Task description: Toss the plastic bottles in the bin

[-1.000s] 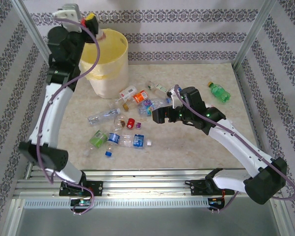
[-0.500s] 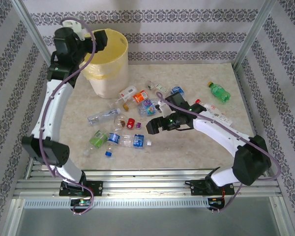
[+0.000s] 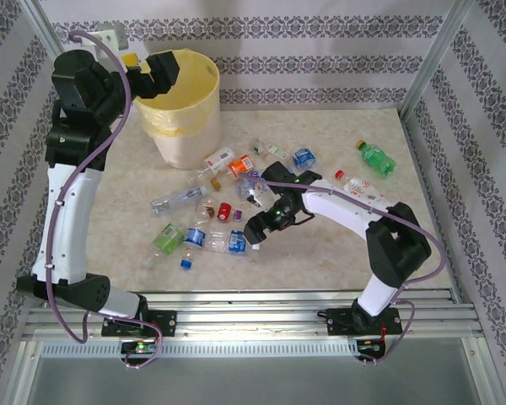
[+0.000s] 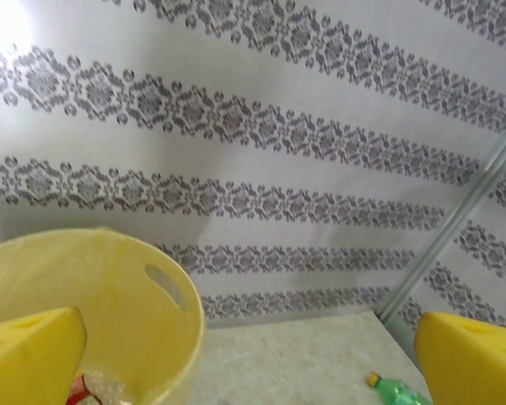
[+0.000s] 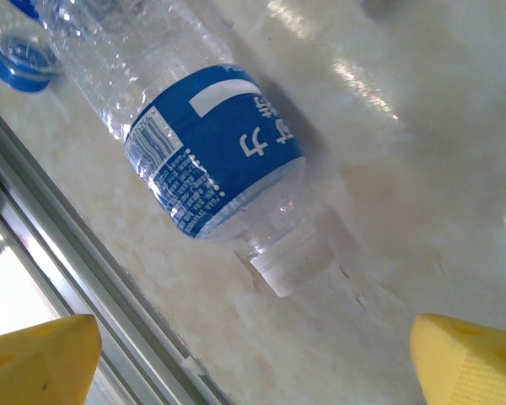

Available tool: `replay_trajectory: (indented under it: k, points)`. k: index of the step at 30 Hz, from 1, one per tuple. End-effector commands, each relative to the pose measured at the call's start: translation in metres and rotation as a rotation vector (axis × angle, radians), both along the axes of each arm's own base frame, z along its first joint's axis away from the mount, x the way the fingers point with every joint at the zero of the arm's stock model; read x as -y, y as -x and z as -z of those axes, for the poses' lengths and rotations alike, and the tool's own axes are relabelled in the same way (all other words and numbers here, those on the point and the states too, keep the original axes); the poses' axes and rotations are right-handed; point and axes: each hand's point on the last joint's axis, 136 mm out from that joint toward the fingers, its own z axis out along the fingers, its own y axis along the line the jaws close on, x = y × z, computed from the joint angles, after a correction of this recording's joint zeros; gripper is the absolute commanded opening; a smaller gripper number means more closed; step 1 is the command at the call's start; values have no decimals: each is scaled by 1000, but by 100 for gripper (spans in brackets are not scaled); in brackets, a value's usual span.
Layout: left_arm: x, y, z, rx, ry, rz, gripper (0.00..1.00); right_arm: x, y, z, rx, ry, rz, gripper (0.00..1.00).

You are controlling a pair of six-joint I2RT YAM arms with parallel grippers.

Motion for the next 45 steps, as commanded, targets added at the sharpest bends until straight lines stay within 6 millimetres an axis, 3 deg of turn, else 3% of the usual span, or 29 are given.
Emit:
replay_trajectory:
  k: [1, 13, 28, 38, 45]
  points:
    - [10, 30, 0, -24, 4, 62, 100, -3, 8, 4, -23, 10, -88, 93]
    - [-9, 60, 2, -28, -19, -25, 100, -10, 10, 29, -57, 15, -179, 90]
    - [-10, 66, 3, -31, -2, -28, 100, -19, 5, 50, -56, 17, -215, 81]
    - [-7, 63, 3, -28, 11, -11, 100, -21, 8, 62, -46, 38, -219, 65]
    - [-5, 60, 5, -29, 13, -2, 100, -20, 14, 66, -54, 41, -211, 45]
